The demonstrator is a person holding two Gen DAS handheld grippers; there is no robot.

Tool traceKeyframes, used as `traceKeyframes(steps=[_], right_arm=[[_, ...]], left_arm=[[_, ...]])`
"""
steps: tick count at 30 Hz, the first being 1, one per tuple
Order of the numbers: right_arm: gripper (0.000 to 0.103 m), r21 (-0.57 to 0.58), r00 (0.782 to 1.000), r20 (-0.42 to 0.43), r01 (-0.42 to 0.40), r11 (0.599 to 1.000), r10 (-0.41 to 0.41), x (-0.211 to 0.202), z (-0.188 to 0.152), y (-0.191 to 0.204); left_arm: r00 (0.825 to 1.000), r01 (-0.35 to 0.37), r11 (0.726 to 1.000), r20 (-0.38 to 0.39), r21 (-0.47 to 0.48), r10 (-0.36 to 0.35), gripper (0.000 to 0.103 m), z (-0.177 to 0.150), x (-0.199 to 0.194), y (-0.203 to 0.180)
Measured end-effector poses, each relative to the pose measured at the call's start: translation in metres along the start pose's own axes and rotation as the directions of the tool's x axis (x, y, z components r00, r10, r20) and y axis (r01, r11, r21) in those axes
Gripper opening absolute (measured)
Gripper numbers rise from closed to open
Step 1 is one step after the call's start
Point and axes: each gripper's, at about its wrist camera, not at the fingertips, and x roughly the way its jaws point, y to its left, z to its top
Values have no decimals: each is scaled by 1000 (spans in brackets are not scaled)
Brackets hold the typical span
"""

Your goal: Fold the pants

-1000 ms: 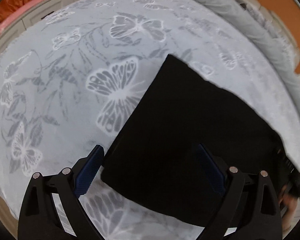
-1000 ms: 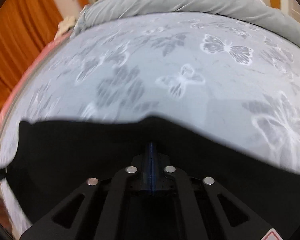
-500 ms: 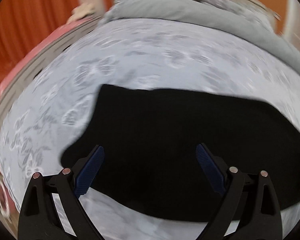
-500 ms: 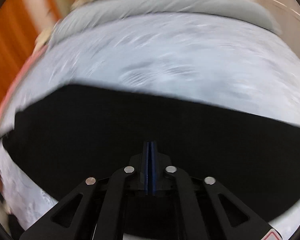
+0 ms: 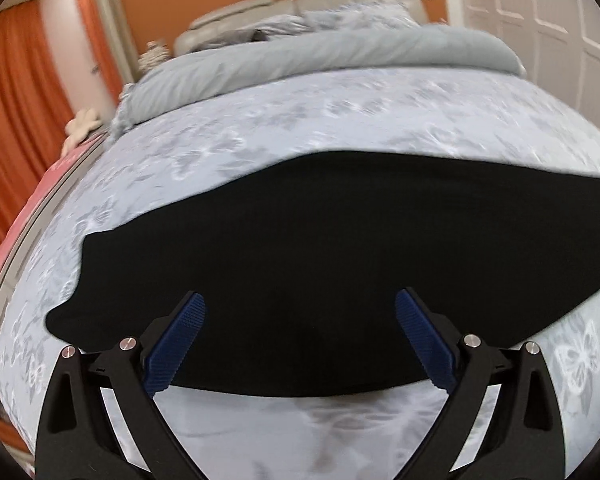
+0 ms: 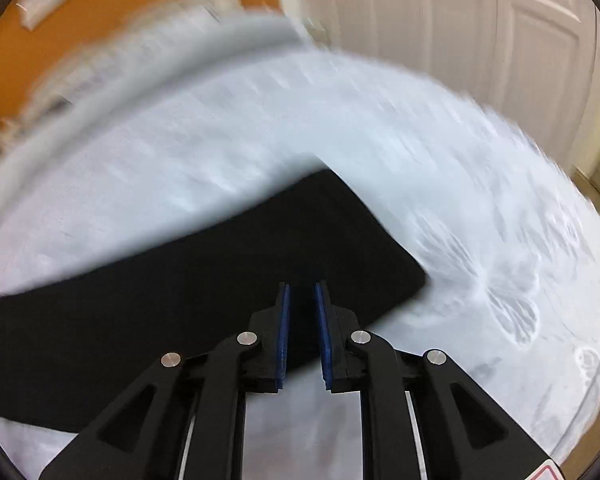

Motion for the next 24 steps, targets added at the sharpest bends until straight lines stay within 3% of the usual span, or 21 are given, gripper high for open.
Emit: traceKeyframes(steps=[2, 4, 6, 7, 10, 11, 13, 15, 17, 19, 21, 22, 23, 24], right_arm=[[4, 70, 997, 22, -78, 994, 77, 1, -2, -20], [13, 68, 997, 41, -62, 996, 59, -13, 3, -23], [34, 57, 991, 121, -70, 996, 63, -30, 5, -23], [38, 48, 988, 139, -74, 996, 66, -27, 7, -25], [44, 5, 989, 146, 11, 1000, -11, -14, 17, -21], [44, 1, 990, 136, 41, 999, -41, -6, 18, -20], [11, -25, 996, 84, 38, 999, -36, 13, 20, -17], [8, -50, 994, 101, 36, 998, -31, 11, 27, -10], [7, -44, 984, 175, 33, 998, -25, -4, 38, -11], [8, -3, 984, 169, 61, 998, -60, 0, 46, -24], [18, 39, 997, 65, 44, 998, -47, 25, 35, -36], [21, 51, 994, 99, 29, 998, -34, 22, 31, -39], [40, 51, 992, 119, 39, 998, -45, 15, 30, -41], [45, 50, 990, 123, 59, 997, -65, 4, 31, -41]], left_arm=[[1000, 16, 999, -20, 41, -16, 95, -3, 7, -14], [999, 19, 997, -30, 78, -17, 95, -7, 13, -23], [998, 39, 995, -42, 90, -35, 95, -8, 16, -27], [998, 54, 995, -47, 82, -51, 95, -8, 15, -28], [995, 94, 993, -52, 68, -91, 95, -8, 14, -32], [995, 95, 993, -47, 73, -91, 95, -9, 14, -33], [995, 89, 992, -41, 88, -86, 95, -10, 13, -36], [994, 101, 990, -47, 96, -97, 95, -11, 12, -38], [993, 112, 989, -48, 96, -108, 95, -10, 12, -39], [992, 117, 988, -60, 103, -112, 95, -10, 15, -41], [991, 116, 987, -73, 110, -108, 95, -13, 18, -43], [991, 116, 987, -75, 111, -108, 95, -13, 18, -43], [991, 116, 987, -74, 108, -108, 95, -13, 17, -42], [992, 115, 988, -71, 102, -109, 95, -12, 15, -41]])
